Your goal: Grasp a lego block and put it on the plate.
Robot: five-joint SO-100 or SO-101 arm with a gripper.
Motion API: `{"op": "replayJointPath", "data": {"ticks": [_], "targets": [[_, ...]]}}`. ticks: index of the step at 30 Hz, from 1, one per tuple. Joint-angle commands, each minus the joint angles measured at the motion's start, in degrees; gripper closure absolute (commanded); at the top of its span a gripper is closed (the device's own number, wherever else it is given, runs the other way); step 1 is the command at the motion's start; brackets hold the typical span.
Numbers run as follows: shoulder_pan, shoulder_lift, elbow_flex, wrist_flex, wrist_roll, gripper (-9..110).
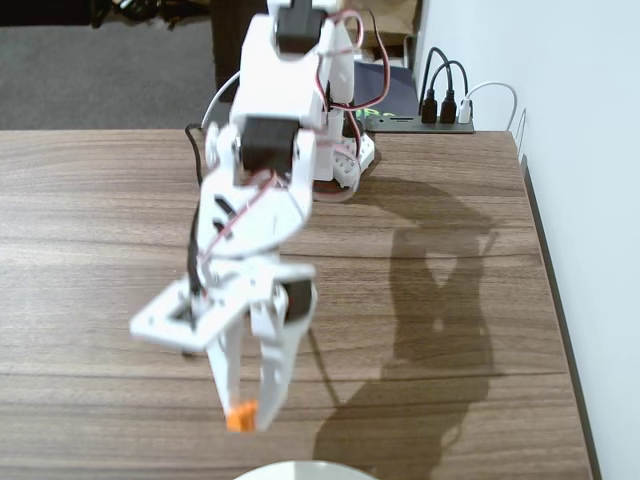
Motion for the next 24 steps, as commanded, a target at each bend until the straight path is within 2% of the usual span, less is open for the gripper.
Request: {"op": "replayJointPath", "data": {"ticks": [1, 13, 24], "targets": [[-0.9, -3.2, -5.8, 0.4, 1.4, 98], [-2.4, -17.9, -22.1, 2.3, 7.4, 98], [-2.7, -23.6, -26.4, 2.3, 9.2, 98]]}}
